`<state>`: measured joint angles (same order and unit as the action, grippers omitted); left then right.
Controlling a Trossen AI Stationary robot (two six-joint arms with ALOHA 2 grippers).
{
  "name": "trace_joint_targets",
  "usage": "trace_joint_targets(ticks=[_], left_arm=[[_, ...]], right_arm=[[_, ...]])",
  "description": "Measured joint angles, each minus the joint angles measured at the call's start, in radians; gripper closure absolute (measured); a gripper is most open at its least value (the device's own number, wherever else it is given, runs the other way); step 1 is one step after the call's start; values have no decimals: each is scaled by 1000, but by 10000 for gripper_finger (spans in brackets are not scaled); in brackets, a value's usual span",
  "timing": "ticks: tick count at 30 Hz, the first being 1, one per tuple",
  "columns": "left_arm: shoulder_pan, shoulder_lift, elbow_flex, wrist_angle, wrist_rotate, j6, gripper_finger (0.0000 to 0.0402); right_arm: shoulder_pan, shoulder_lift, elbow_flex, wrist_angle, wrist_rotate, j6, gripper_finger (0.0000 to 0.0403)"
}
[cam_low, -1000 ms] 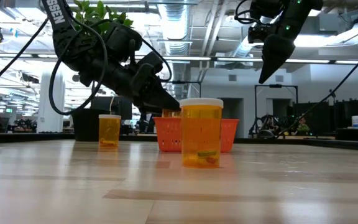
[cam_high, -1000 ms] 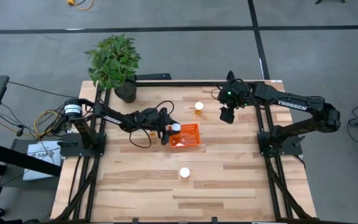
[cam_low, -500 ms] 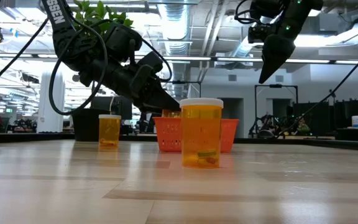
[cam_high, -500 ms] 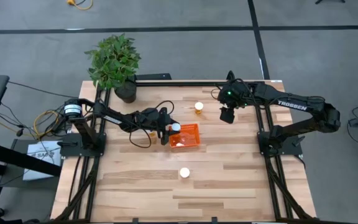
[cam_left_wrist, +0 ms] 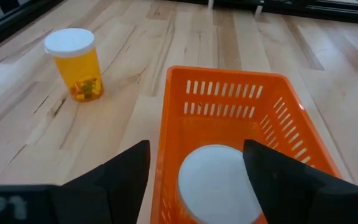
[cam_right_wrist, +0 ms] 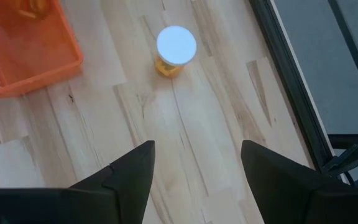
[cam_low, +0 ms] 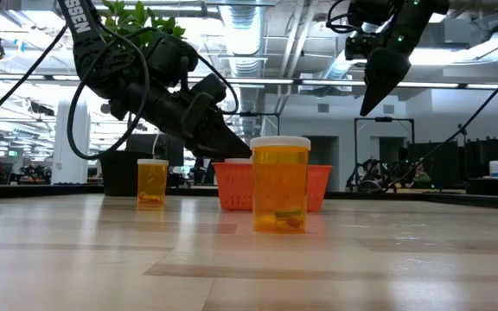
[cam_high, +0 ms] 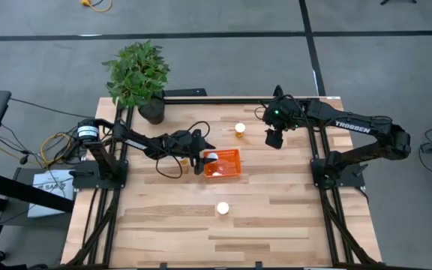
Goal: Pick and place pill bottles into a basket
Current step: Put the orange pill bottle into the orange bin
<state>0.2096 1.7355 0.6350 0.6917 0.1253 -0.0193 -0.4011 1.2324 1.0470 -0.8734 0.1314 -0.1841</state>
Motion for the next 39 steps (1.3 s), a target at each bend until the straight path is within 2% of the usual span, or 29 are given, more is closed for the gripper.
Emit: trace_joint_targets(ticks=[11, 17, 21, 25, 28, 39], left_arm=[[0, 0, 16, 4, -2, 35, 152], [0, -53, 77, -166, -17, 102, 152], [0, -116, 130, -341, -55, 145, 152], [0, -191, 179, -505, -113, 138, 152], [1, -260, 203, -593, -113, 132, 152], [-14, -608, 221, -646, -121, -66, 152]], right_arm=[[0, 0, 0, 1, 2, -8, 168], [0, 0, 0, 3, 3, -9, 168], [1, 0, 0, 0, 0, 4, 168], [24, 0, 0, 0, -2, 101, 168], [41, 0, 0, 5, -3, 102, 168], [109, 0, 1, 97, 1, -74, 168]])
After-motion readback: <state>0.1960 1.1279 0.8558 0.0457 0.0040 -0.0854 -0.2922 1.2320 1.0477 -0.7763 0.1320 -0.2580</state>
